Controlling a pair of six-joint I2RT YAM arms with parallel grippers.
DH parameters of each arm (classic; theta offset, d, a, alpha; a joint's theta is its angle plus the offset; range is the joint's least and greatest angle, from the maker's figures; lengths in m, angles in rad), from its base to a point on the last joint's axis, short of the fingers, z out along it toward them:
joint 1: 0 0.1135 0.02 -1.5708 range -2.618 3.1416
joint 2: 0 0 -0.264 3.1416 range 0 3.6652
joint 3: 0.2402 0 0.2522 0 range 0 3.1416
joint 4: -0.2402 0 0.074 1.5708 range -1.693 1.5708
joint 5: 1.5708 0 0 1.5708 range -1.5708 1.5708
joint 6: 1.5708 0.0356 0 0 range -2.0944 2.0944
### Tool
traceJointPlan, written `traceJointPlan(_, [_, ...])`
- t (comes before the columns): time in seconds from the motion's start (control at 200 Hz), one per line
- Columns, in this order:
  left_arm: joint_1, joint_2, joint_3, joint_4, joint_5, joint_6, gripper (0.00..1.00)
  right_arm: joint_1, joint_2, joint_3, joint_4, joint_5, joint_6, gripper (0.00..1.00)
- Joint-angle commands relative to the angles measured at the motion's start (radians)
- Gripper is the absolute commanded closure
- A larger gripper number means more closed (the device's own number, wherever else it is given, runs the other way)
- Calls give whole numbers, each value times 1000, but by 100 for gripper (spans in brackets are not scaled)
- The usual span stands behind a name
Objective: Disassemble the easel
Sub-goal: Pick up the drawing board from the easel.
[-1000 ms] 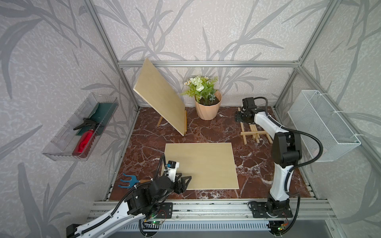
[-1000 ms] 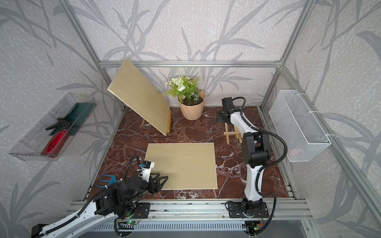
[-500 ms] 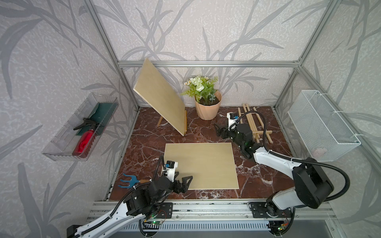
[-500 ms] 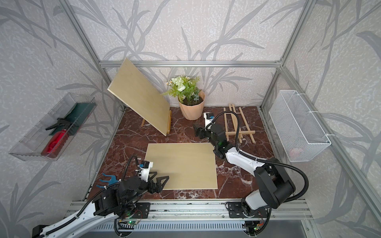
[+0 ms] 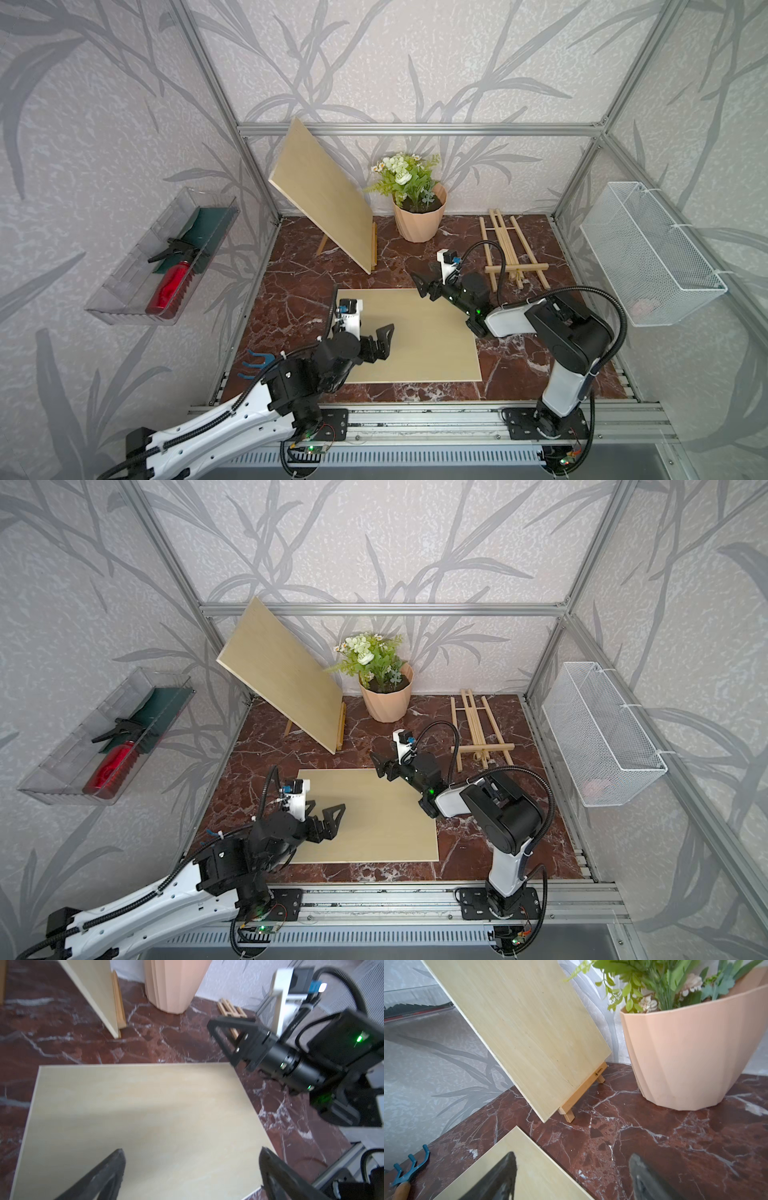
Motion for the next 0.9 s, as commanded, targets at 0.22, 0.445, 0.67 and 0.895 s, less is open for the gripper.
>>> traceJointPlan(0.22, [223, 396, 624, -217, -113, 61, 1, 1, -93, -1, -150, 7, -112, 15])
traceJointPlan(0.445, [404, 486, 803, -317, -139, 85, 1, -1, -118, -1, -175, -41, -105, 15])
traceJointPlan(0.67, [567, 429, 786, -289, -145, 106, 1, -1, -106, 10, -182, -69, -90, 15])
traceJointPlan(0.895, [774, 429, 709, -76, 147, 150, 1, -1, -104, 26, -206, -96, -81, 15])
